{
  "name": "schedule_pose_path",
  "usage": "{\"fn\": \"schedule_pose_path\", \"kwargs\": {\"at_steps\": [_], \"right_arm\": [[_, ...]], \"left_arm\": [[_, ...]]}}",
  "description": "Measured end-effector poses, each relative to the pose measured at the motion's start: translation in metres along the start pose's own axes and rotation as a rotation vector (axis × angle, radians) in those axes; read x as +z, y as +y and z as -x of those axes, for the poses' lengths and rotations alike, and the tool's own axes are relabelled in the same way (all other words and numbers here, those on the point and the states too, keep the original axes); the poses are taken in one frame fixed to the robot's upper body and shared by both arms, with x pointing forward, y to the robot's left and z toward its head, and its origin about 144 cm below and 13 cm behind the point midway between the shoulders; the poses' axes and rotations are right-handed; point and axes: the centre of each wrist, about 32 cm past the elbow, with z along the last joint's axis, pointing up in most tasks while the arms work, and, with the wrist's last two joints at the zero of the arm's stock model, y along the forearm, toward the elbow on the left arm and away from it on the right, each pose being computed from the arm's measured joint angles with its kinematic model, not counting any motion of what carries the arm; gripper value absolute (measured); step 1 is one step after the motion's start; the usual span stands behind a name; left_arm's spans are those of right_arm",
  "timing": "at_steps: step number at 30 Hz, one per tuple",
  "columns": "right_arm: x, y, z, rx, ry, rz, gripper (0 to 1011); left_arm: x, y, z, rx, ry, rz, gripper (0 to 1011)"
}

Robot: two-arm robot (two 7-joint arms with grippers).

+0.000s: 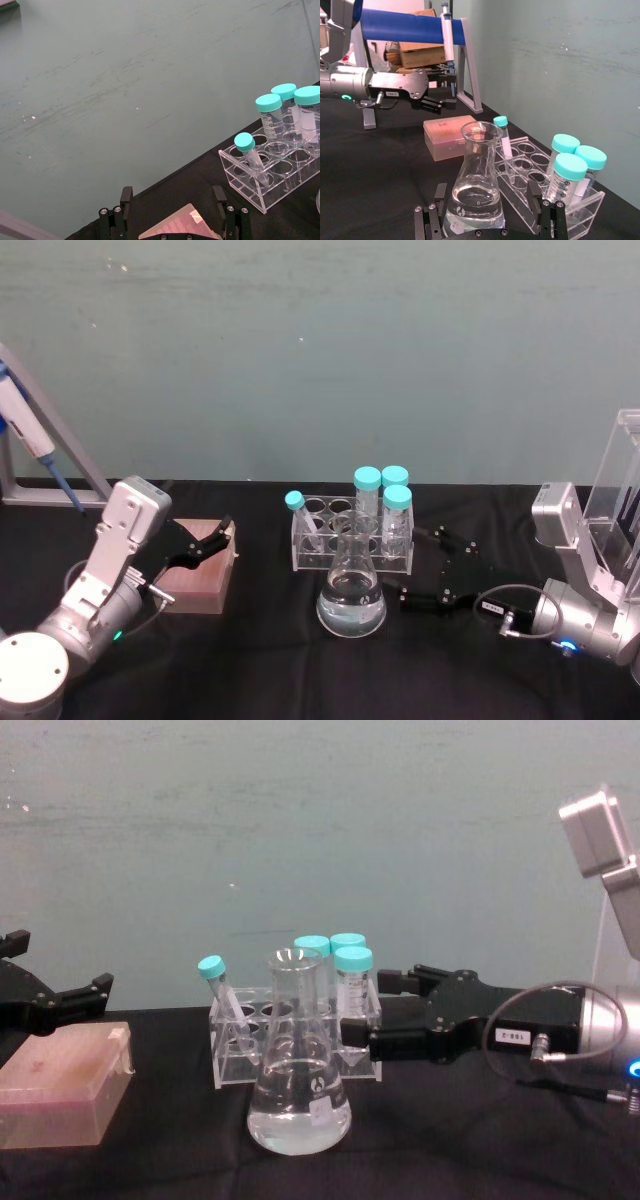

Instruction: Place the experimental apparatus aside using one hand.

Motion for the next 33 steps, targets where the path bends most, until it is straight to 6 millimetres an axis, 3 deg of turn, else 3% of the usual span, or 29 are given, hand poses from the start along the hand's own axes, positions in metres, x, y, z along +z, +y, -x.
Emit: {"fn": "schedule_pose_path", "kwargs": {"at_steps": [33], "right_arm": [[0.006, 0.028, -0.011, 0.1, 0.025, -0.042, 1003]], "left_arm": [[0.0, 0.0, 0.0, 0.0, 0.0, 0.0, 1000]]}}
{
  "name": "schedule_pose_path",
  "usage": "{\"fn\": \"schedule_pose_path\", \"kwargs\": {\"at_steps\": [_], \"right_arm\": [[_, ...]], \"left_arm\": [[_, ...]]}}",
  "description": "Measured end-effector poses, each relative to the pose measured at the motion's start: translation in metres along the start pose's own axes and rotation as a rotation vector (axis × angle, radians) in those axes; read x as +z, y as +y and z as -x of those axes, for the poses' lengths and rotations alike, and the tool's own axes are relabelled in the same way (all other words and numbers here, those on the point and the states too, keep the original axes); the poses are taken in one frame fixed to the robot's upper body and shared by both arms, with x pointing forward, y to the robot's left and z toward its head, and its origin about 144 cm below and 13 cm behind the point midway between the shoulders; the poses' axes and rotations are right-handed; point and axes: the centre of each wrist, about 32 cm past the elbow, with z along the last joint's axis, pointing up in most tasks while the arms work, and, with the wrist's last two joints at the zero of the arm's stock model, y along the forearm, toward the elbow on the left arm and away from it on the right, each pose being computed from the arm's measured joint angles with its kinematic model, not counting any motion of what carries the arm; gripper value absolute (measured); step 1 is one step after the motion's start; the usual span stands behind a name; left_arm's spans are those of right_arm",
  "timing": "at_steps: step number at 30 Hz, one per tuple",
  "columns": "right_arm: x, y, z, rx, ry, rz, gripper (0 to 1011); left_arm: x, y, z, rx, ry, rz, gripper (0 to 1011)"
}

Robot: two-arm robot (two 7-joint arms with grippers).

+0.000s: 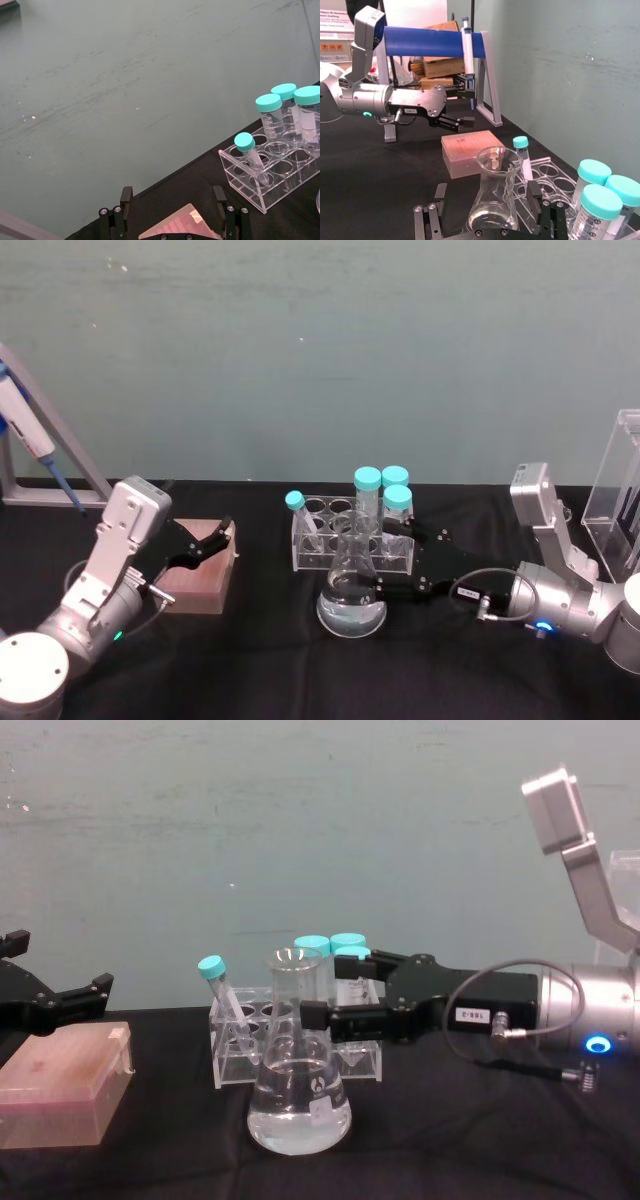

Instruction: Place the experimental apparatus aside using one hand.

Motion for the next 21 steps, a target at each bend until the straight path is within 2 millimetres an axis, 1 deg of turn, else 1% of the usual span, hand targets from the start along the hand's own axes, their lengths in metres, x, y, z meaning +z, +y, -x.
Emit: {"fn": "schedule_pose_path", "kwargs": {"at_steps": [21], "right_arm": [[0.0, 0.018, -0.011, 0.027, 0.043, 0.001, 1003]], "left_arm": [[0.0, 0.0, 0.0, 0.0, 0.0, 0.0, 1000]]}}
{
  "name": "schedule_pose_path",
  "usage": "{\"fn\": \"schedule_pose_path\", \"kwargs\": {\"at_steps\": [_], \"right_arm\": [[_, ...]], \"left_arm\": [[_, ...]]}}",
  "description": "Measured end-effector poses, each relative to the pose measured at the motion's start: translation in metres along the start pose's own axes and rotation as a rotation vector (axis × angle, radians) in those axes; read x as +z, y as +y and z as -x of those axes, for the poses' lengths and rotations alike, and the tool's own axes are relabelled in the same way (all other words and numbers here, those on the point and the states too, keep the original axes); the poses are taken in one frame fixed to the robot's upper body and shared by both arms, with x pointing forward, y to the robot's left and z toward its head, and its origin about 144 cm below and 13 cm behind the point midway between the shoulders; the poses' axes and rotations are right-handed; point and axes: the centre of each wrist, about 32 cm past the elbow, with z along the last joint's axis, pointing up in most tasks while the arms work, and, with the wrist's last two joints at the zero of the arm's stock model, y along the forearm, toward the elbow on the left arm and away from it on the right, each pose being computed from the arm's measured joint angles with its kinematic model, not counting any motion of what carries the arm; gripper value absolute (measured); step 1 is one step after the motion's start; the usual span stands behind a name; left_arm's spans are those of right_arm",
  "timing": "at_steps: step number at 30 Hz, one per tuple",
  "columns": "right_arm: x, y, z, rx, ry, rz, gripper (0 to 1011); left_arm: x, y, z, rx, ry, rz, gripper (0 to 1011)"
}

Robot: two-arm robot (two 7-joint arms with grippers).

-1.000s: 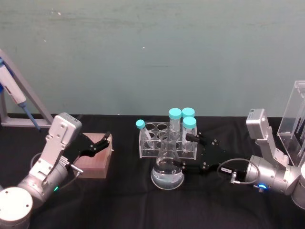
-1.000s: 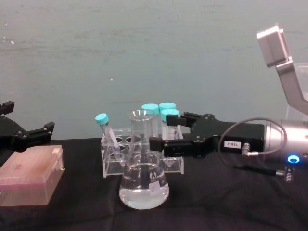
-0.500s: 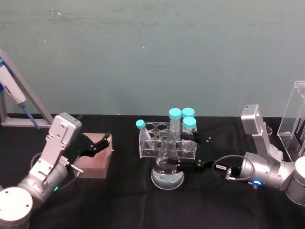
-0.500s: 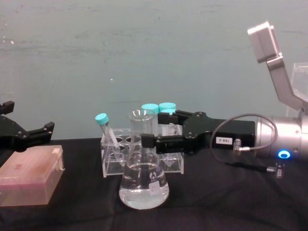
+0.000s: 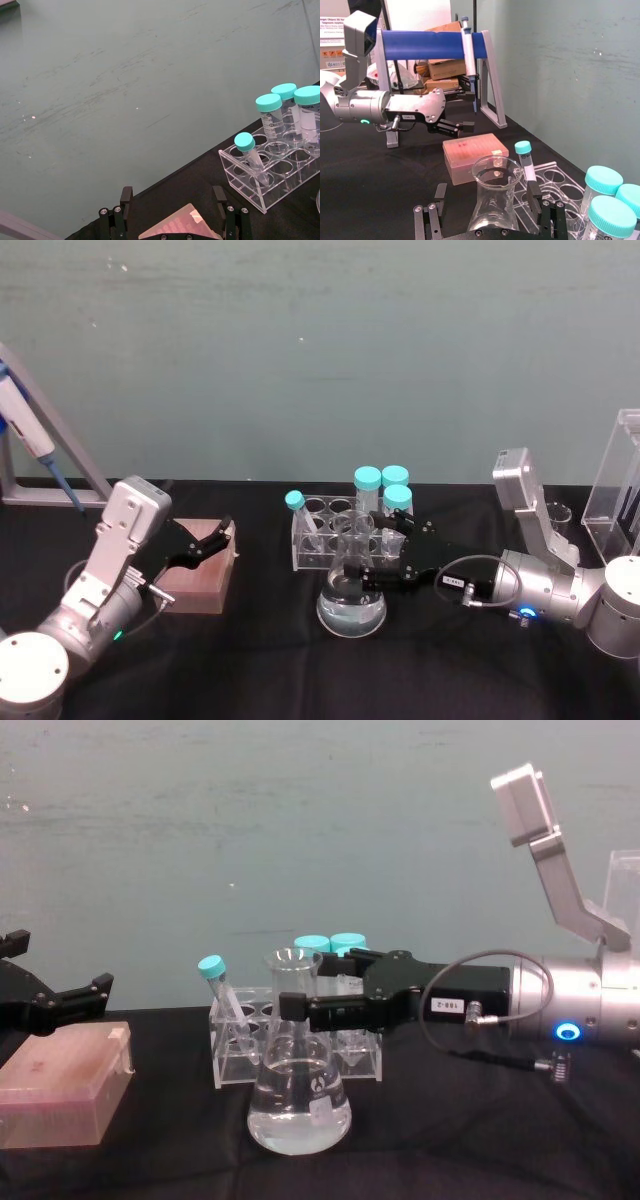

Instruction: Place the experimental apparatus aside using one hand.

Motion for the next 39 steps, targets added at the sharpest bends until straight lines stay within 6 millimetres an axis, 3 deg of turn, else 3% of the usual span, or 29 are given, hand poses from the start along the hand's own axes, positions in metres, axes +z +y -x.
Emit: {"fn": "schedule_pose_path", "kwargs": {"at_steps": [39], "right_arm": [[-0.001, 0.017, -0.006, -0.023, 0.003, 0.021, 1003]], "left_arm": [[0.0, 0.0, 0.0, 0.0, 0.0, 0.0, 1000]]}}
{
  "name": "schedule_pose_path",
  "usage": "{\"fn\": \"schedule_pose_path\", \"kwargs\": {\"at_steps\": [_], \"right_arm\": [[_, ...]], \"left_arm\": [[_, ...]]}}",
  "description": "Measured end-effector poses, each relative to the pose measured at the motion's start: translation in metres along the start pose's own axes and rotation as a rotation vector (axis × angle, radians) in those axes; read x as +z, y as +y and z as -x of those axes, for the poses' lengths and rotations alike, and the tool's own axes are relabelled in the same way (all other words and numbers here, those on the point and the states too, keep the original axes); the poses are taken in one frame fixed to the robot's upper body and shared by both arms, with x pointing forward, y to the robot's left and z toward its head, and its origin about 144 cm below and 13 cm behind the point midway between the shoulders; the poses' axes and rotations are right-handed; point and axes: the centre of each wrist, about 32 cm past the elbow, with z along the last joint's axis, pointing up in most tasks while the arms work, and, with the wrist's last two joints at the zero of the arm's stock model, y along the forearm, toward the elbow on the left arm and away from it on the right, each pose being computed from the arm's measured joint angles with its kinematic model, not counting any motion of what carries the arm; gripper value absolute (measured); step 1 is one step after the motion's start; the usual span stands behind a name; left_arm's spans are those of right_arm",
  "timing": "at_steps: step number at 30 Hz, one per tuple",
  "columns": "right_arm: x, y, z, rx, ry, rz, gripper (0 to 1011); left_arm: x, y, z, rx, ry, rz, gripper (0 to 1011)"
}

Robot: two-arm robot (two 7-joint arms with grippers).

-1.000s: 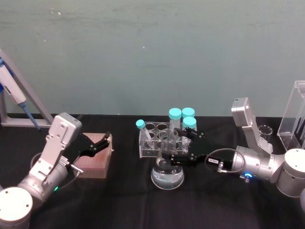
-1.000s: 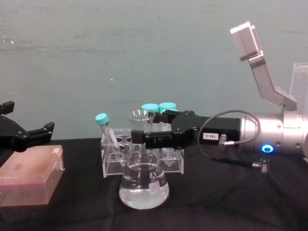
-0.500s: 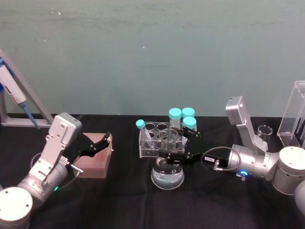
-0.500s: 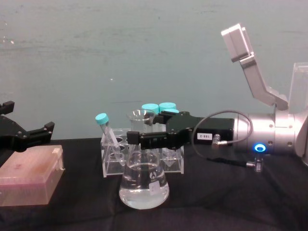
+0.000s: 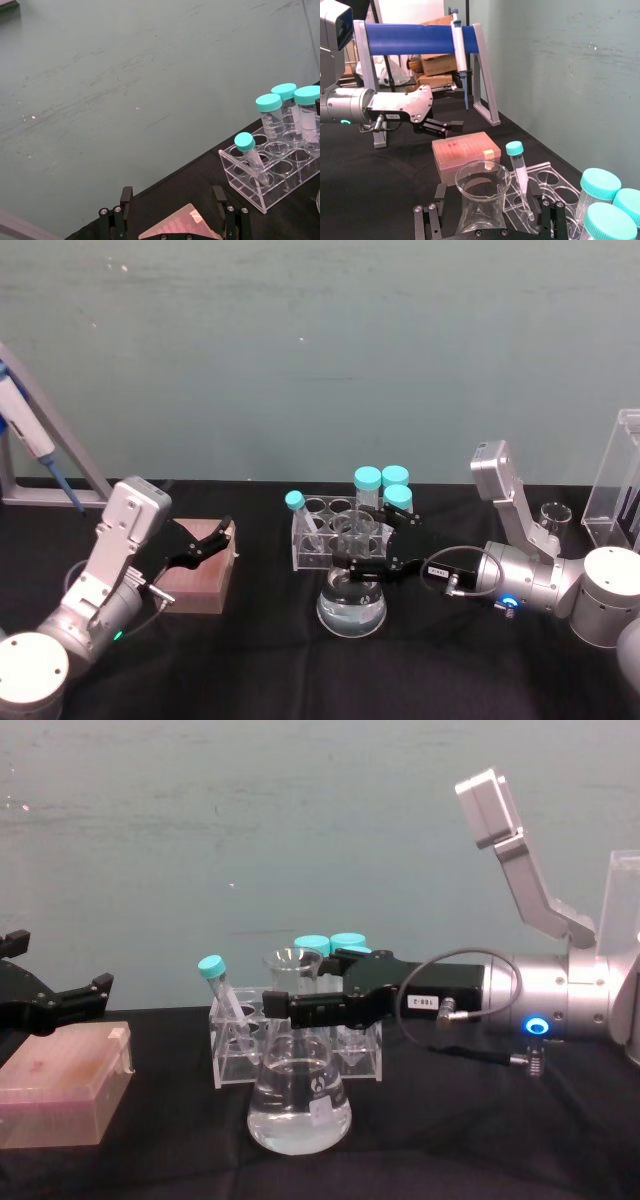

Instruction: Place the experimental apparatus aside using one hand.

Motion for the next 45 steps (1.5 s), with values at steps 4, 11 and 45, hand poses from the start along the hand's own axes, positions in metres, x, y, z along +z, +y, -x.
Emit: {"fn": "schedule_pose_path", "kwargs": {"at_steps": [4, 11, 45], "right_arm": [[-0.0002, -0.0001, 0.0, 0.0, 0.001, 0.0, 1003], [-0.0003, -0.0002, -0.0001, 0.001, 0.002, 0.0, 1003], [-0.0007, -0.0005, -0.0001, 0.003, 0.004, 0.0, 449]], "left_arm": [[0.0, 0.0, 0.0, 0.0, 0.0, 0.0, 1000], [0.0, 0.0, 0.0, 0.0, 0.0, 0.0, 1000], [0.0, 0.0, 0.0, 0.0, 0.0, 0.0, 1000]]}}
